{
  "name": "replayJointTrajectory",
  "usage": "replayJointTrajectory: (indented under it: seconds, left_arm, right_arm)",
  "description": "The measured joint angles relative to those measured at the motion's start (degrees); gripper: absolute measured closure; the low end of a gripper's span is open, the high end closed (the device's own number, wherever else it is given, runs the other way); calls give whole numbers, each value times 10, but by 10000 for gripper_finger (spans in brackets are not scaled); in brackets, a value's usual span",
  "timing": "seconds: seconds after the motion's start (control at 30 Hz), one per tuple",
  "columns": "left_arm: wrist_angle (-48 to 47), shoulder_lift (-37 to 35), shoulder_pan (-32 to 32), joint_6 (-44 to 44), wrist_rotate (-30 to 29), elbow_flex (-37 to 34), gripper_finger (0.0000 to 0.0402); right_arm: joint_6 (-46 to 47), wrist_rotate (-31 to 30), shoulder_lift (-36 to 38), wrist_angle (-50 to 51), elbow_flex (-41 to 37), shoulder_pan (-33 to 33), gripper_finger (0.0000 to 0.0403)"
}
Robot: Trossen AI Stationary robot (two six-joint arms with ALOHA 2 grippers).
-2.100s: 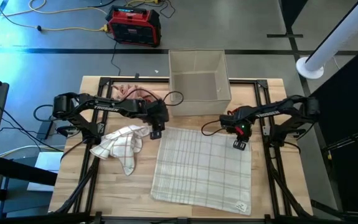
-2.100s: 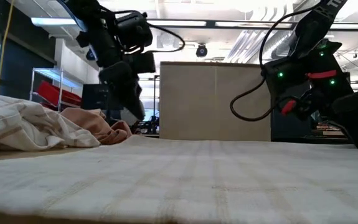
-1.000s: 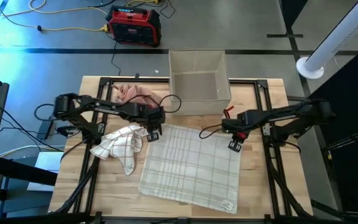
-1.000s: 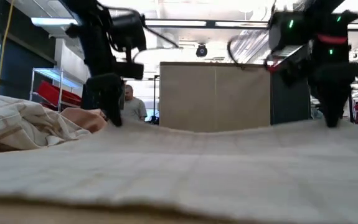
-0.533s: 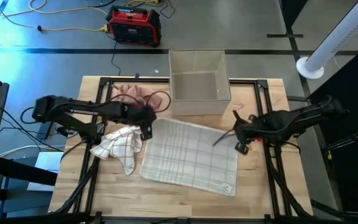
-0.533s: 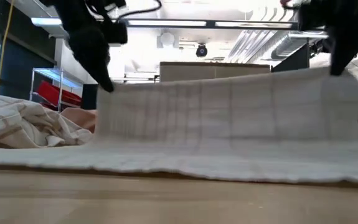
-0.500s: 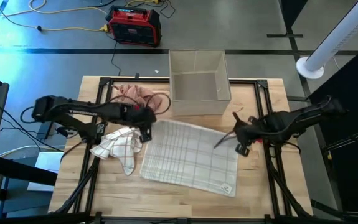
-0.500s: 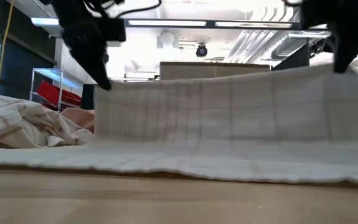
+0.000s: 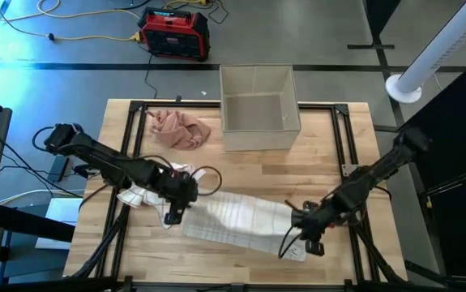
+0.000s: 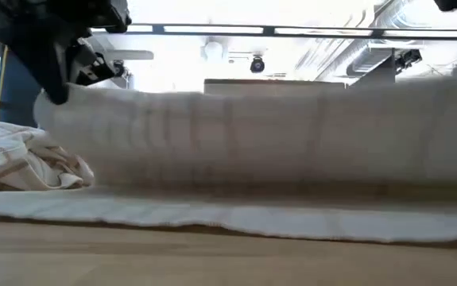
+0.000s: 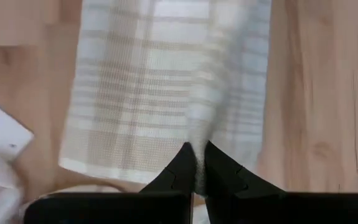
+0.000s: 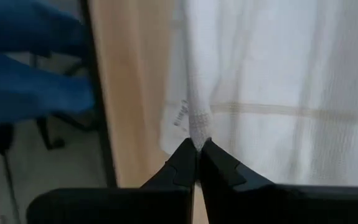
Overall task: Fold towel
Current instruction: Fold the white striped towel
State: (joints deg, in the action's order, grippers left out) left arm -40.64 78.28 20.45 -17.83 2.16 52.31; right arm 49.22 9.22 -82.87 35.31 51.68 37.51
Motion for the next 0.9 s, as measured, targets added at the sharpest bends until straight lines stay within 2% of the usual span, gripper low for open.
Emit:
replayJointTrajectory:
  seconds: [0.23, 0.4, 0.5, 0.73, 0.9]
  left_arm:
    - [1, 42, 14, 16, 65, 0, 396]
    - [0, 54, 22, 14, 61, 0, 389]
    - [-1, 60, 26, 14, 62, 0, 366]
    - [-28, 69, 27, -27, 65, 0, 273]
    - [-143, 69, 21, -27, 62, 31, 238]
  right_arm:
    - [-17, 61, -60, -60, 0, 0, 403]
    - [-3, 71, -73, -91, 0, 0, 396]
    - [7, 79, -75, -88, 0, 0, 366]
    - [35, 97, -75, -78, 0, 0, 263]
    - [62, 133, -58, -42, 0, -3, 240]
